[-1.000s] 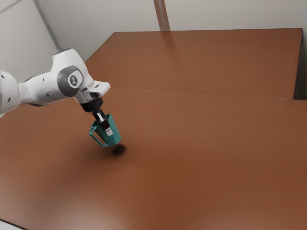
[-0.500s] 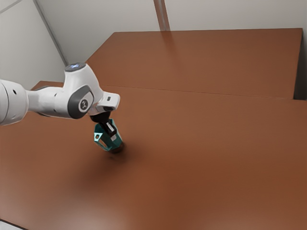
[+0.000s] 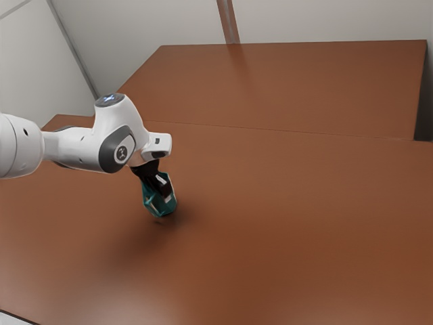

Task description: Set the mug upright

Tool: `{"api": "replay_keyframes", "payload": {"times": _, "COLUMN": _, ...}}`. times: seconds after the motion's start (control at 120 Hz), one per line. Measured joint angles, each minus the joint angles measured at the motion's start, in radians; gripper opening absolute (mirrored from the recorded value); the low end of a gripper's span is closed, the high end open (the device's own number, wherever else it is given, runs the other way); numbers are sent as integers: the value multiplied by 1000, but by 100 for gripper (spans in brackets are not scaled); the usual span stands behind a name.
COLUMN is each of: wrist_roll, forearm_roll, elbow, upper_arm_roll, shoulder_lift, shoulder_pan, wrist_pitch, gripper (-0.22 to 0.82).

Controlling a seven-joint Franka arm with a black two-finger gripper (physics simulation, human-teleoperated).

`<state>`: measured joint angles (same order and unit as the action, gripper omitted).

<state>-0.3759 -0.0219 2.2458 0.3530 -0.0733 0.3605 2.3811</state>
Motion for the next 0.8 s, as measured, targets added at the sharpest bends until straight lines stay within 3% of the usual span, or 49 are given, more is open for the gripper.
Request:
{"api": "replay_keyframes", "payload": {"times": 0.192, "wrist_roll": 36, "forearm_roll": 1, "elbow": 12, "upper_arm_roll": 20, "shoulder_lift": 46, "shoulder_pan": 5, "wrist_pitch": -1, "gripper": 44}}
{"api": "replay_keyframes", "payload": {"times": 0.458, "wrist_roll": 68, "forearm_roll": 7, "elbow": -37, "upper_arm_roll": 42, "shoulder_lift": 174, "shoulder_pan": 0, "wrist_pitch": -98, "gripper": 56}}
{"api": "replay_keyframes", "payload": {"times": 0.533, "wrist_roll": 75, "forearm_roll": 15, "elbow": -113, "upper_arm_roll": 43, "shoulder_lift": 172, "shoulder_pan": 1, "wrist_pitch": -163, "gripper": 57}}
{"api": "replay_keyframes", "payload": {"times": 0.683, "wrist_roll": 90, "forearm_roll": 20, "elbow": -428, "upper_arm_roll": 59, "shoulder_lift": 76, "shoulder_pan": -22, "wrist_pitch": -367, "gripper": 59}}
{"api": "replay_keyframes", "payload": {"times": 0.733, "wrist_roll": 100, "forearm_roll": 16, "elbow": -504, "upper_arm_roll": 16, "shoulder_lift": 62, "shoulder_pan": -75, "wrist_pitch": -435, "gripper": 59}}
{"api": "replay_keyframes", "payload": {"times": 0.8, "wrist_roll": 113, "forearm_roll": 15, "elbow": -581, "upper_arm_roll": -117, "shoulder_lift": 57, "shoulder_pan": -217, "wrist_pitch": -515, "gripper": 60}}
